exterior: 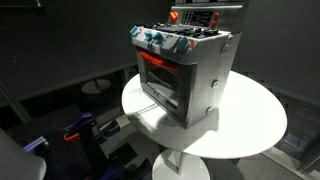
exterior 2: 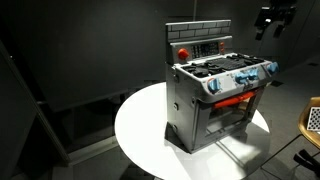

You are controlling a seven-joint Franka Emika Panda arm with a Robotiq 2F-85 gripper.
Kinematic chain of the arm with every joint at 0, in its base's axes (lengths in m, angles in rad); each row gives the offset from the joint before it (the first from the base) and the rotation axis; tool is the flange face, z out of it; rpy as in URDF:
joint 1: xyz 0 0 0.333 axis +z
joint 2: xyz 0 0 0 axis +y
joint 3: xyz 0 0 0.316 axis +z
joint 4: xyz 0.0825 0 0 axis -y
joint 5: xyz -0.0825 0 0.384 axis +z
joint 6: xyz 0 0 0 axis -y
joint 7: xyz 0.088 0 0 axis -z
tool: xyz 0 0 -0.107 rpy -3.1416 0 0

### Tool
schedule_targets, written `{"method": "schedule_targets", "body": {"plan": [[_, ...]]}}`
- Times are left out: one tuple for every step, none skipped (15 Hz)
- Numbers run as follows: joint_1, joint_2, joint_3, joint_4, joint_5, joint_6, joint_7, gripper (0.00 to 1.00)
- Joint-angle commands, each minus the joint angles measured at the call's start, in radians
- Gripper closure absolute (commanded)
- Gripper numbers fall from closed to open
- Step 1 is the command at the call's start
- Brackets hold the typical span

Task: Press the top right orange button on the stove

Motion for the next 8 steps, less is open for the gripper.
{"method": "schedule_targets", "body": {"plan": [[-0.01, -0.134, -0.004, -0.07, 0.003, -0.13, -0.07, 0.0], [-0.012, -0.169, -0.005, -0.088, -0.002, -0.163, -0.083, 0.0], [-0.014, -0.196, -0.006, -0.1, -0.007, -0.19, -0.093, 0.0], [-0.015, -0.225, -0.007, -0.113, -0.011, -0.213, -0.107, 0.0], [-0.017, -0.248, -0.008, -0.122, -0.013, -0.233, -0.116, 0.0], [-0.019, -0.27, -0.009, -0.133, -0.017, -0.248, -0.126, 0.0], [-0.022, -0.286, -0.011, -0.139, -0.018, -0.26, -0.13, 0.0], [-0.018, -0.235, -0.004, -0.107, -0.001, -0.242, -0.099, 0.0]]}}
